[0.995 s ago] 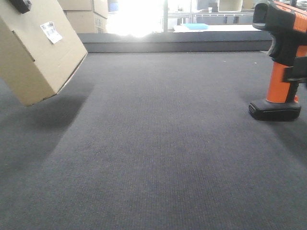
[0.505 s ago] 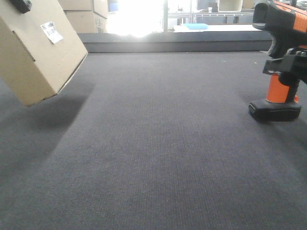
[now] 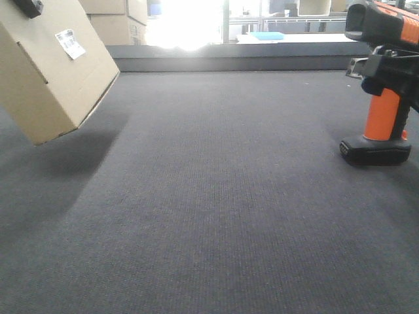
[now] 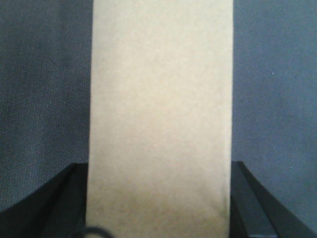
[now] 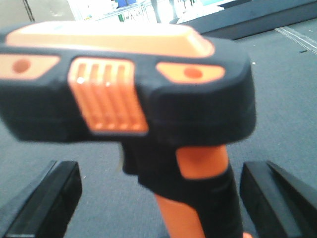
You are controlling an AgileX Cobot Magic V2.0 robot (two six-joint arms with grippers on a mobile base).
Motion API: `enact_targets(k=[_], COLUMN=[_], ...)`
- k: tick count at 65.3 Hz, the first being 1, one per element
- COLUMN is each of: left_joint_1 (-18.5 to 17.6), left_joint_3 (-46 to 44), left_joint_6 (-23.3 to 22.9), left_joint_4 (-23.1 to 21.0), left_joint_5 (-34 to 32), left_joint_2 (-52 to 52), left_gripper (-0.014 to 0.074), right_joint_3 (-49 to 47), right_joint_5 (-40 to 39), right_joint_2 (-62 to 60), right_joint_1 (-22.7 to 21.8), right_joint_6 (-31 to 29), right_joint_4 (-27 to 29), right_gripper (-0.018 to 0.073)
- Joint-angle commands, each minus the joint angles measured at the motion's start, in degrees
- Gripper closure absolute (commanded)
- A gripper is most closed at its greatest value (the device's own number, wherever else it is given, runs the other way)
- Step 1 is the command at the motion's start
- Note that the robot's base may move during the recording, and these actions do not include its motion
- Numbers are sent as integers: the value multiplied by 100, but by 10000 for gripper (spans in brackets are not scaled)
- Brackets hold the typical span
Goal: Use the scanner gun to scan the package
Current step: 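Close the right gripper around the scanner gun handle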
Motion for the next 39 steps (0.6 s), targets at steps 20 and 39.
enact_targets(k=[20,39], left_joint_1=[-35,-35], left_joint_3=[-66,-66], left_joint_6=[3,3], left_joint_4=[-79,-79], left_joint_5=[-79,-79], left_joint_2=[-71,-71], left_gripper=[426,426], right_joint_3=[-457,-457], right_joint_5=[284,131], right_joint_2=[167,359], right_joint_1=[8,8], right_joint_6=[-2,-2], right_joint_4=[489,452], right_gripper=[-1,0])
